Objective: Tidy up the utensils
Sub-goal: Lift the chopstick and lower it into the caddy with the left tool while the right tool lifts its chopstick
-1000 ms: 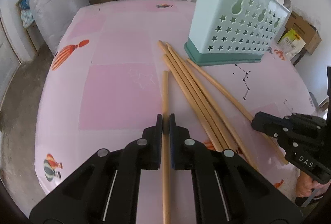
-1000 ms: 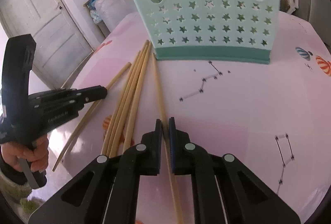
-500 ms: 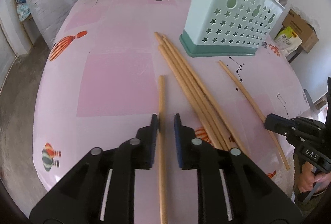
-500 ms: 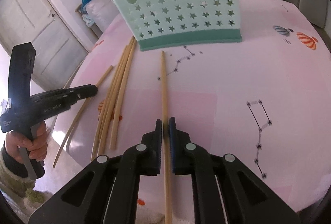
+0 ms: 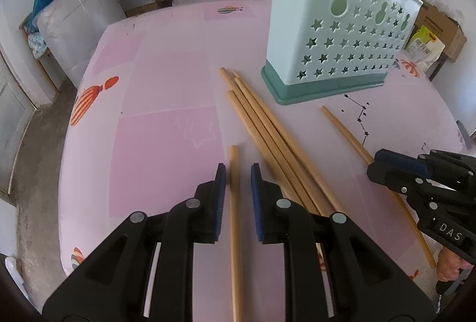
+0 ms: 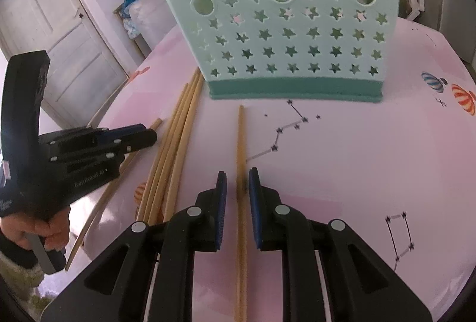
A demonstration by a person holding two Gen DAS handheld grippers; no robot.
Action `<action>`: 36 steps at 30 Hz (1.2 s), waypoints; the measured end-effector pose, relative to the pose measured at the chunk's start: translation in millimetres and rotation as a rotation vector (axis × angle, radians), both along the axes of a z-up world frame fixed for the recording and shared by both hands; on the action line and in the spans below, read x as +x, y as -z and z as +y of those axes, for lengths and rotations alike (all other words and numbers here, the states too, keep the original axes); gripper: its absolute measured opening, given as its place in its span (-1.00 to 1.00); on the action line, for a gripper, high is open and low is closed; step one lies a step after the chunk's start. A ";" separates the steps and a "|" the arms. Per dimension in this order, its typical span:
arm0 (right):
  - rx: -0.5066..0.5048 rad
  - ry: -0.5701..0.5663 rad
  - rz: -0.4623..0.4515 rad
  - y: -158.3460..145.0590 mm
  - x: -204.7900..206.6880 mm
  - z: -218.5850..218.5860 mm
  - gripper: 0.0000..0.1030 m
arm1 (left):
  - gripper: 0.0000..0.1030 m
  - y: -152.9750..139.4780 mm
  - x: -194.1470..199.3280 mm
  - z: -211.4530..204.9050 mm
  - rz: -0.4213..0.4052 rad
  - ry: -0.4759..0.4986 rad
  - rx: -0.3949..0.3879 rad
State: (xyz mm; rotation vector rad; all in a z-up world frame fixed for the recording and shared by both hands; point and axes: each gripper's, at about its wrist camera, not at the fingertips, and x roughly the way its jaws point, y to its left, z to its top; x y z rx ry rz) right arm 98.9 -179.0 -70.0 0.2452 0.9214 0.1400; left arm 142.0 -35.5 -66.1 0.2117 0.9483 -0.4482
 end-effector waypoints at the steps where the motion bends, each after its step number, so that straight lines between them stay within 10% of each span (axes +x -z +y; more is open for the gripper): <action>1: -0.008 -0.001 -0.002 -0.2 1.8 2.3 -0.70 | -0.74 0.2 0.0 -1.1 -0.006 -0.001 0.005; 15: 0.121 0.072 -0.056 -20.2 -13.6 -20.3 -0.86 | -0.91 -20.6 -4.3 18.2 -0.018 -0.041 -0.104; 36: 0.282 0.181 -0.217 -62.0 -51.7 -63.9 -0.86 | -0.91 -192.1 -52.7 30.9 -0.409 0.095 -0.457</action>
